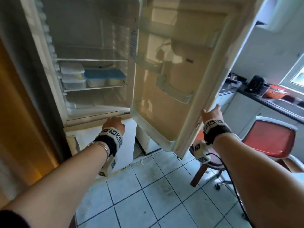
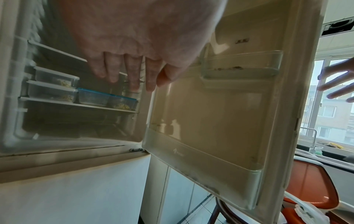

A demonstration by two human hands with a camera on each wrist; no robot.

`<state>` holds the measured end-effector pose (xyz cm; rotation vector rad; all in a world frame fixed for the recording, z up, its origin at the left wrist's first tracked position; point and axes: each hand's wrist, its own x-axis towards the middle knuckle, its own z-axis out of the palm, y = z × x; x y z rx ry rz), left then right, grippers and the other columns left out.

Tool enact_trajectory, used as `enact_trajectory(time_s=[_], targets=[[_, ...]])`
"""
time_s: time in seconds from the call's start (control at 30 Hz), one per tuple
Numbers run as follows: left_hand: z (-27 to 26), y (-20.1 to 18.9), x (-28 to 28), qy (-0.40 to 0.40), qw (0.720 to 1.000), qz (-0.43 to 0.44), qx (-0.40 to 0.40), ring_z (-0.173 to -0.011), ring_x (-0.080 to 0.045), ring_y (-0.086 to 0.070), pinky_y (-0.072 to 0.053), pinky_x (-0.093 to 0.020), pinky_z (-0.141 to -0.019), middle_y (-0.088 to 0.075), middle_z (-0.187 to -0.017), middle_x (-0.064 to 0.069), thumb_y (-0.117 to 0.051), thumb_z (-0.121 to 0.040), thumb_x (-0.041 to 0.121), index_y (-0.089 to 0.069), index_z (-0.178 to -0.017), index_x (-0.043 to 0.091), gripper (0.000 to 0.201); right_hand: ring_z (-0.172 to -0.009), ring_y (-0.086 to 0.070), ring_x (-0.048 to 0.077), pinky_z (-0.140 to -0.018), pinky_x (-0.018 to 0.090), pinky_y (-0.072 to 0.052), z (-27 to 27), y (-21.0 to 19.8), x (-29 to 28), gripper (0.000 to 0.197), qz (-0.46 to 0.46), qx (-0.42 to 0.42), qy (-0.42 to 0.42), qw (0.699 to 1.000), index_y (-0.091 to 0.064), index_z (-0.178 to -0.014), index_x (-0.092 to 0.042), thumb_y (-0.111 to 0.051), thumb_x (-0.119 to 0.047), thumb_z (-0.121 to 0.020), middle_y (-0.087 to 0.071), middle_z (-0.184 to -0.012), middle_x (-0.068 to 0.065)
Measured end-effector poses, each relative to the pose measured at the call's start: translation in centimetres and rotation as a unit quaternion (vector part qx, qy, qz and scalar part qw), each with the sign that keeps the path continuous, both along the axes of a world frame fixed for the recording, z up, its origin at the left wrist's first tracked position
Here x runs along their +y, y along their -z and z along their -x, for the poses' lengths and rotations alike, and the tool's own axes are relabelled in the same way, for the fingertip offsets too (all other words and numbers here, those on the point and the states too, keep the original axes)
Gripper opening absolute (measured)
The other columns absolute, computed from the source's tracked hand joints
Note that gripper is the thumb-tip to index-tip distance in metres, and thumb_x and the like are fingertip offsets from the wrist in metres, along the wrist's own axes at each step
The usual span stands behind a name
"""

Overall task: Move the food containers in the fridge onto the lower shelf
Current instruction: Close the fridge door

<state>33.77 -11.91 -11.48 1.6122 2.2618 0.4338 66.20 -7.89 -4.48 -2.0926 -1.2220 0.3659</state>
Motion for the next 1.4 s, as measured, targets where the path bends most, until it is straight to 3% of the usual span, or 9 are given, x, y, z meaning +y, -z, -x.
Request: enact_trajectory(time_s=[0.23, 0.43, 0.57, 0.73, 0.9, 1.0, 1.1, 1.3, 1.4], targets=[[0.0, 0.2, 0.5, -0.020, 1.000, -0.007, 0.007, -0.140, -0.025, -0.035, -0.033, -0.037, -0.115, -0.039, -0.151, -0.007, -0.037, -0.094, 0.015, -0.044, -0.141, 0.018, 0.047, -0.129, -0.046, 0.029, -0.109, 0.034, -0.034, -0.3, 1.3, 3.0, 0.061, -0.100, 0.175, -0.010, 0.979, -0.035, -0.137, -0.002, -0.057, -0.025, -0.085, -0.047, -0.139, 0.019], [0.8, 0.8, -0.1, -0.022, 1.000, -0.002, 0.008, -0.141, -0.024, -0.033, -0.030, -0.036, -0.117, -0.037, -0.153, -0.005, -0.037, -0.094, 0.015, -0.041, -0.142, 0.018, 0.048, -0.130, -0.040, 0.028, -0.110, 0.035, -0.028, 1.0, 3.4, 0.7, 0.067, -0.119, 0.117, -0.059, 0.984, -0.037, -0.133, -0.004, -0.053, -0.040, -0.079, -0.045, -0.135, 0.018], [1.9, 0.6, -0.9, -0.024, 1.000, -0.006, 0.011, -0.139, -0.026, -0.037, -0.033, -0.037, -0.116, -0.038, -0.152, -0.007, -0.038, -0.094, 0.017, -0.042, -0.142, 0.020, 0.048, -0.125, -0.045, 0.029, -0.106, 0.035, -0.032, 3.5, 4.5, -1.7, 0.067, -0.102, 0.033, -0.138, 0.985, -0.034, -0.139, -0.003, -0.062, -0.034, -0.087, -0.047, -0.135, 0.019], [4.3, 0.2, -2.7, -0.038, 0.998, -0.024, -0.033, -0.139, -0.025, -0.037, -0.032, -0.036, -0.116, -0.037, -0.153, -0.005, -0.038, -0.093, 0.018, -0.043, -0.141, 0.023, 0.048, -0.114, -0.050, 0.028, -0.105, 0.040, -0.041, 8.3, 5.2, -3.5, 0.070, -0.077, 0.035, -0.240, 0.967, -0.039, -0.132, -0.004, -0.068, -0.041, -0.081, -0.047, -0.124, 0.015], [6.9, -0.1, -4.5, -0.061, 0.995, -0.041, -0.070, -0.138, -0.025, -0.040, -0.030, -0.032, -0.117, -0.037, -0.153, -0.005, -0.040, -0.093, 0.014, -0.045, -0.140, 0.021, 0.048, -0.122, -0.049, 0.027, -0.107, 0.040, -0.041, 15.6, 4.9, -4.5, 0.076, -0.068, 0.098, -0.306, 0.944, -0.037, -0.134, -0.007, -0.074, -0.039, -0.075, -0.049, -0.131, 0.013], [8.3, -0.7, -5.6, -0.070, 0.991, -0.076, -0.090, -0.121, -0.030, -0.057, -0.046, -0.033, -0.105, -0.050, -0.143, -0.008, -0.043, -0.092, 0.014, -0.049, -0.137, 0.022, 0.045, -0.116, -0.055, 0.026, -0.096, 0.028, -0.045, 19.8, 4.6, -4.6, 0.082, -0.051, 0.132, -0.321, 0.937, -0.033, -0.134, -0.004, -0.077, -0.035, -0.073, -0.055, -0.126, 0.012], [9.7, -1.3, -5.9, -0.062, 0.988, -0.084, -0.115, -0.126, -0.023, -0.055, -0.043, -0.028, -0.107, -0.052, -0.142, -0.004, -0.043, -0.092, 0.010, -0.050, -0.137, 0.016, 0.046, -0.102, -0.054, 0.020, -0.083, 0.025, -0.040, 23.5, 4.0, -4.6, 0.078, -0.022, 0.129, -0.343, 0.930, -0.036, -0.133, -0.004, -0.077, -0.033, -0.074, -0.055, -0.112, 0.007], [11.0, -3.6, -5.2, -0.091, 0.965, -0.164, -0.182, -0.127, -0.026, -0.052, -0.041, -0.034, -0.105, -0.051, -0.142, -0.009, -0.051, -0.093, 0.037, -0.038, -0.142, 0.013, 0.056, -0.120, -0.057, 0.023, -0.101, 0.032, -0.044, 30.3, 4.0, -3.4, 0.065, 0.000, 0.130, -0.423, 0.897, -0.039, -0.136, -0.010, -0.070, -0.031, -0.082, -0.055, -0.135, 0.009], [12.6, -4.2, -4.0, -0.116, 0.945, -0.213, -0.219, -0.131, -0.027, -0.048, -0.040, -0.039, -0.110, -0.044, -0.147, -0.008, -0.057, -0.090, 0.035, -0.029, -0.147, 0.014, 0.067, -0.123, -0.055, 0.023, -0.106, 0.032, -0.044, 33.7, 3.8, -2.3, 0.062, 0.008, 0.140, -0.462, 0.876, -0.037, -0.137, -0.009, -0.068, -0.020, -0.084, -0.054, -0.137, 0.010]])
